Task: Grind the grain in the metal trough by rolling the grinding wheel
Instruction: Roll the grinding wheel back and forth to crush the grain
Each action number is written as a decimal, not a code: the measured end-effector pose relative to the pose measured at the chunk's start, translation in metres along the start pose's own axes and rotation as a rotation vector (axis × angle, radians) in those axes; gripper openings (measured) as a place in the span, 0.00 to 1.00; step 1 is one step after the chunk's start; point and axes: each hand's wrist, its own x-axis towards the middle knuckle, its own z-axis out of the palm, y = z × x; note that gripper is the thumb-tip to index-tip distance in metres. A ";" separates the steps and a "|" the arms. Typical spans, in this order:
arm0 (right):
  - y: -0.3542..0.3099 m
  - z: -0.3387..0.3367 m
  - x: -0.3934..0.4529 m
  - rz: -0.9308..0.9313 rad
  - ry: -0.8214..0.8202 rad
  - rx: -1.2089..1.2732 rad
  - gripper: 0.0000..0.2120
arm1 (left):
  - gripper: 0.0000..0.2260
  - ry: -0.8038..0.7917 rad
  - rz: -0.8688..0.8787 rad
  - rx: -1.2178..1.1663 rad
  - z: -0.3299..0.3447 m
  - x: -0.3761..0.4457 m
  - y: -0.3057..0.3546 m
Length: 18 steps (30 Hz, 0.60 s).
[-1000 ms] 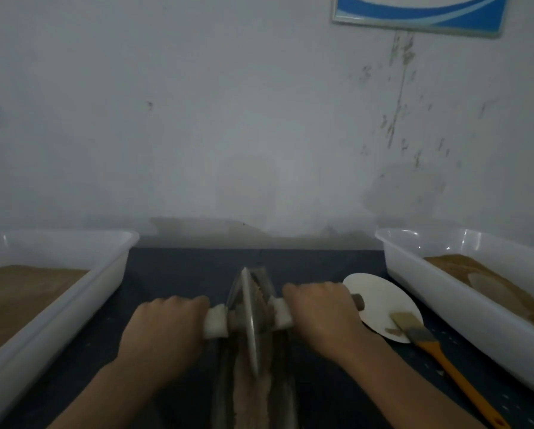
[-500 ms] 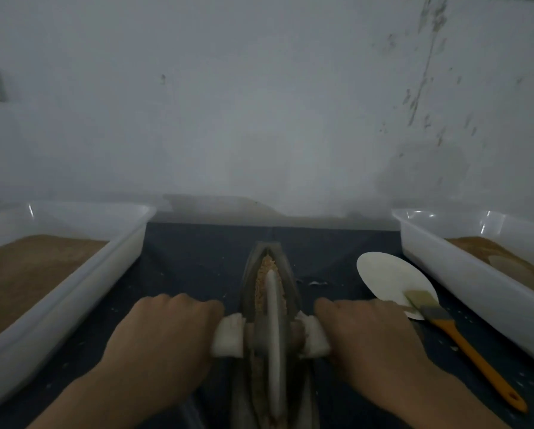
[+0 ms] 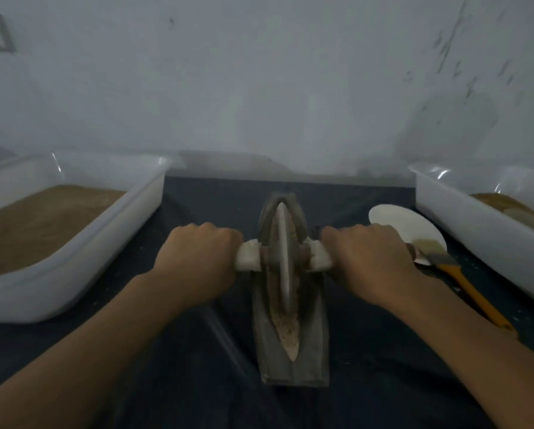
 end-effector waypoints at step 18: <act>0.005 0.030 0.038 0.130 -0.009 0.026 0.19 | 0.11 0.104 -0.058 0.021 0.026 0.039 -0.001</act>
